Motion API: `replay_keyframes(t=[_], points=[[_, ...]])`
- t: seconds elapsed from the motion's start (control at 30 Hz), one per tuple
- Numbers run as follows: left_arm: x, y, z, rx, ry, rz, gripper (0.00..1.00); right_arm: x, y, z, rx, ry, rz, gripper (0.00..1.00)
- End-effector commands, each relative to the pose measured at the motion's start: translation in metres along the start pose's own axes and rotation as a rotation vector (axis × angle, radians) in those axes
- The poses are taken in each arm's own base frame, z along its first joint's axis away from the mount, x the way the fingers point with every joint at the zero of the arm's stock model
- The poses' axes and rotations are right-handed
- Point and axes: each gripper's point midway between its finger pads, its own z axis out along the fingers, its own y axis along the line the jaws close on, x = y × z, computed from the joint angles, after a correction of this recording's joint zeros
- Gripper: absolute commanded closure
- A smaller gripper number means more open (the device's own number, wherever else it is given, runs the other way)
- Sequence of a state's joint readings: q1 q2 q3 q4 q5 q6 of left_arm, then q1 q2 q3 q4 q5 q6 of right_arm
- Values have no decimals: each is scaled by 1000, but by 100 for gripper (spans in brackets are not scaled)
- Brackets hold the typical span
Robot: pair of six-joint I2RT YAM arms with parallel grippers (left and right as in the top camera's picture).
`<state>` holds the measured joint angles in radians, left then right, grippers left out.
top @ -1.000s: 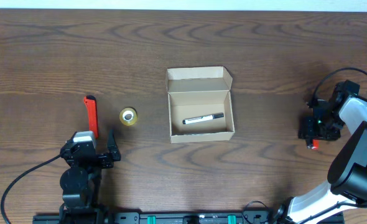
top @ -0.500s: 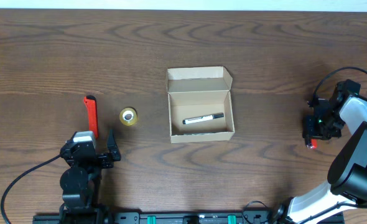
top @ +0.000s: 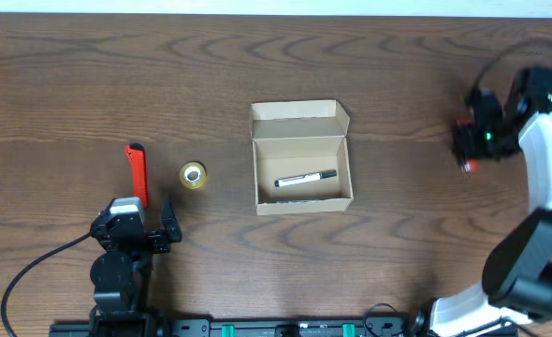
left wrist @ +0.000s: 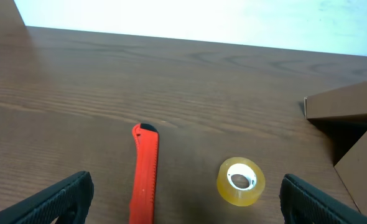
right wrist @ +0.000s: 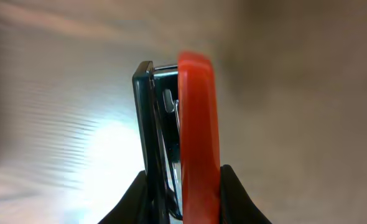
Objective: Pack container
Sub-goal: 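Lower the red stapler into the box and release it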
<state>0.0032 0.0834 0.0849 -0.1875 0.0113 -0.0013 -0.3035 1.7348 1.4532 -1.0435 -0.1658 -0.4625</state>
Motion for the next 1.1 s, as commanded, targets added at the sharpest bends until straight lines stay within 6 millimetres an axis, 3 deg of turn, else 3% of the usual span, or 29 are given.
replay_keyframes(t=[0.0,0.1,0.23,0.37,0.53,0.67,0.8,1.07], points=[[11,2,2,-9,32,-12,5,-45,62,-45,-99,-166,-285,99],[12,2,2,-9,34,-12,5,-55,105,-58,-125,-185,-488,99],[12,2,2,-10,35,-12,5,-58,179,-65,-184,-202,-840,99],[12,2,2,-10,35,-12,5,-36,247,-66,-258,-198,-1245,99],[12,2,2,-10,34,-12,5,-15,302,-69,-314,-217,-1499,99],[12,2,2,-10,34,-22,5,-6,321,-70,-337,-219,-1554,99],[12,2,2,-10,34,-27,5,-6,316,-62,-341,-193,-1551,99],[12,2,2,-10,35,-26,5,9,304,-14,-409,-21,-1513,99]])
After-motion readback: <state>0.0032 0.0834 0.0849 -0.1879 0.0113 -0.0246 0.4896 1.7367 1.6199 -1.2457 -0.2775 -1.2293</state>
